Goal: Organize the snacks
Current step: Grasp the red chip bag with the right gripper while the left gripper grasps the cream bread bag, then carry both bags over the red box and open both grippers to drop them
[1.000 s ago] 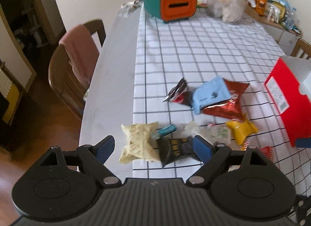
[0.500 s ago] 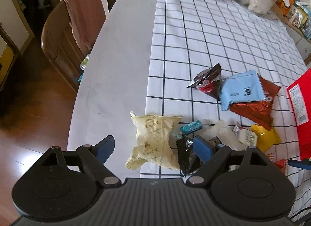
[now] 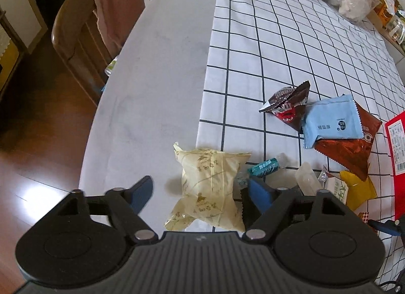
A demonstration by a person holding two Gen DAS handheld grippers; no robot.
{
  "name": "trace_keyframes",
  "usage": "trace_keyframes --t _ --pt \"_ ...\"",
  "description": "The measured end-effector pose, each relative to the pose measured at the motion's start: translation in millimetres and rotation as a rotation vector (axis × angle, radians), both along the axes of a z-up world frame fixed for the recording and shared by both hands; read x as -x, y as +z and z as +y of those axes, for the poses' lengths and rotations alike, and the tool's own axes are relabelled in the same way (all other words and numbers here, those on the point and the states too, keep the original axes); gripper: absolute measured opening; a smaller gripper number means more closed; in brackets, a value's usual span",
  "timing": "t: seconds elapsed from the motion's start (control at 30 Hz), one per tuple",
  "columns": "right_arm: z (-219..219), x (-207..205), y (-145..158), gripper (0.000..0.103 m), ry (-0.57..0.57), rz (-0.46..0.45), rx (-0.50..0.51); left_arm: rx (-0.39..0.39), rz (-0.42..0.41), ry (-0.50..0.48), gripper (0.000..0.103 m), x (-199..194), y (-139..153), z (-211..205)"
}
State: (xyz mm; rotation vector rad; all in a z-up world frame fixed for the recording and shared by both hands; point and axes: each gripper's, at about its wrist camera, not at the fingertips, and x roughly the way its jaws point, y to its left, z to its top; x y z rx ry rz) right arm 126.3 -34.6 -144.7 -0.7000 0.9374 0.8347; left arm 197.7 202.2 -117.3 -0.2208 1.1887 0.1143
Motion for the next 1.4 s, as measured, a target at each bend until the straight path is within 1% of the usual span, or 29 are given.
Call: trace_keyframes --t 0.07,0.1,0.17,0.23,0.27,0.37,0.5,0.67,0.9,1.2,1.3,1.4 --pt "0.2 -0.4 0.2 0.080 -0.012 0.001 -0.015 -0.002 0.005 -0.004 0.064 -0.3 -1.1 -1.3" --pt "0.3 0.1 0.7 0.077 -0.019 0.000 -0.020 -0.002 0.007 -0.005 0.063 -0.2 -1.4 -1.8" --pt "0.7 1.0 1.0 0.075 -0.025 -0.006 -0.021 -0.002 0.003 -0.007 0.053 0.6 -1.4 -2.2" --pt "0.2 3.4 1.2 0.073 -0.030 -0.008 -0.027 -0.018 0.001 -0.006 0.048 1.5 -1.2 -3.1" --pt "-0.5 3.9 1.5 0.073 -0.036 -0.004 -0.034 -0.020 -0.001 -0.005 0.043 2.0 -1.1 -2.9" --pt "-2.4 6.2 3.0 0.073 -0.065 0.005 -0.053 -0.032 -0.007 -0.005 0.040 3.2 -0.1 -2.4" --pt "-6.6 11.2 6.9 0.073 -0.112 0.009 -0.081 -0.046 -0.019 -0.006 0.038 7.1 2.0 -0.1" --pt "-15.4 14.8 18.3 0.073 -0.199 0.011 -0.135 -0.051 -0.033 0.003 0.037 15.6 6.5 4.8" --pt "-32.2 18.0 42.0 0.073 -0.306 0.028 -0.217 -0.048 -0.058 0.004 0.037 32.5 24.2 2.3" --pt "-58.8 23.3 77.8 0.073 -0.422 0.017 -0.292 -0.054 -0.101 -0.041 0.038 54.4 58.7 -26.1" --pt "-69.9 24.1 89.7 0.073 -0.470 -0.003 -0.291 -0.055 -0.116 -0.061 0.038 59.6 70.0 -41.2" --pt "-84.4 23.6 99.9 0.073 -0.514 -0.003 -0.303 -0.065 -0.129 -0.083 0.038 64.3 82.6 -58.7"
